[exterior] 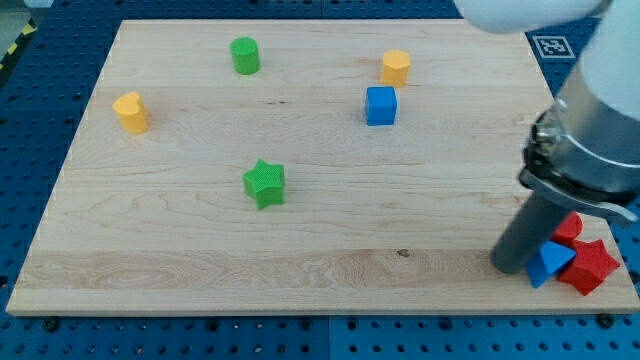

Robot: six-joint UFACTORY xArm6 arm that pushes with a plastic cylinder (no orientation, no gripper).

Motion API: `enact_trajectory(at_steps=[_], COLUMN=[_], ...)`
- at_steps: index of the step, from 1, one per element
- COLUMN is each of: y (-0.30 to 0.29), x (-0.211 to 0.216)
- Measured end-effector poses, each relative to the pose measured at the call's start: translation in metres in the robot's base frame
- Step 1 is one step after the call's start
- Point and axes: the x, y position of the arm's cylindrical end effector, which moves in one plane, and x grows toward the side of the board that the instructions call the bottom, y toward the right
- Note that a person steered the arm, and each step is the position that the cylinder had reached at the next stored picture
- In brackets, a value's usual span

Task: Move your arm to the center of the board

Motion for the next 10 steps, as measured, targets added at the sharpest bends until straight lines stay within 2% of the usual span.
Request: enact_trajectory(at_steps=[1,3,7,10], y=[-0.033,-0.047,-0.058,-0.110], x=[-0.028,-0.068,-0.099,-0.128])
